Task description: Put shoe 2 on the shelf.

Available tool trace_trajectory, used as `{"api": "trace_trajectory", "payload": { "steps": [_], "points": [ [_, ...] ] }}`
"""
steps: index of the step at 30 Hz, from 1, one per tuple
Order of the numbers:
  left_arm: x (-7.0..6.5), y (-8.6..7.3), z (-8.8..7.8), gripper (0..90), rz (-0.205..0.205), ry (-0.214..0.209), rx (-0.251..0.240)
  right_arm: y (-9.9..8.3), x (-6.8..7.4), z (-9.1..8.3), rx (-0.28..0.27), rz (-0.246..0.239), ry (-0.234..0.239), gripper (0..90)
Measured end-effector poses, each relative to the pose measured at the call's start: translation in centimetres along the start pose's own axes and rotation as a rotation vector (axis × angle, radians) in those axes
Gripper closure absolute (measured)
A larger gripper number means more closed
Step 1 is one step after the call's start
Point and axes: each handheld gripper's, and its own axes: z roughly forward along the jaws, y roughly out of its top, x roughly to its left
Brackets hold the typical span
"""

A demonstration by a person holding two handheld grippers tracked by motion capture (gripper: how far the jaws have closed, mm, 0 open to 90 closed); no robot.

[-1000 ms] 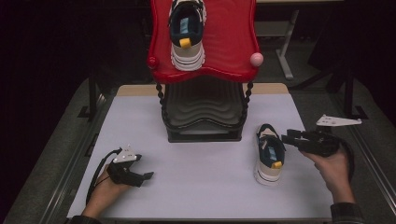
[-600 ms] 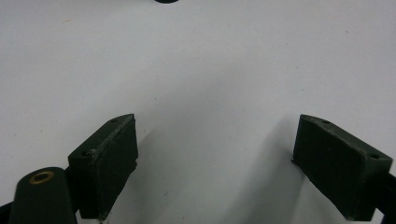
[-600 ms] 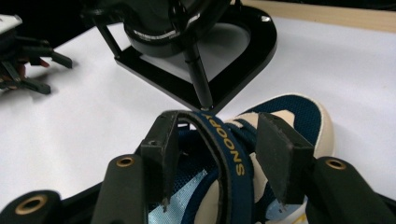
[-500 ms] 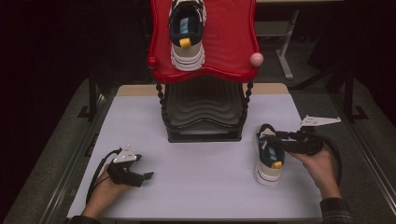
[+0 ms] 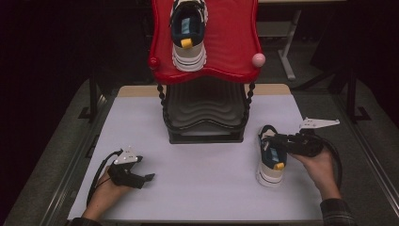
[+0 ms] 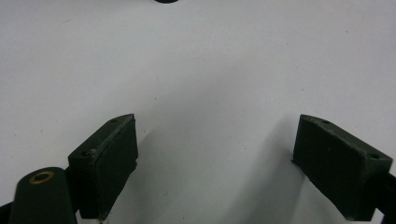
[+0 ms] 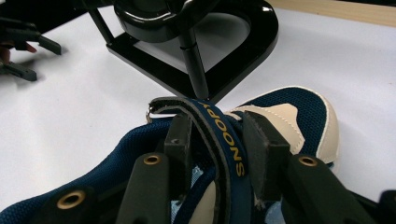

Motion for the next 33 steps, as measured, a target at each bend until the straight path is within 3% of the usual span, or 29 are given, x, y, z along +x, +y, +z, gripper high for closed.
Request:
{"api": "trace_trajectory", "payload": {
  "steps": [14,19,33],
  "points": [
    [0.0,0.0,0.0,13.1,0.001,0.002,-0.002,0.3,0.0,-1.0,-0.076,0.018,0.057,64.8],
    [0.0,0.0,0.0,13.1,0.003,0.003,-0.002,1.1,0.3,-1.9,-0.100,0.010,0.063,64.8],
    [-0.1,0.0,0.0,13.1,-0.001,0.004,-0.005,4.7,0.5,-4.6,-0.232,0.015,0.063,64.9]
  ]
}}
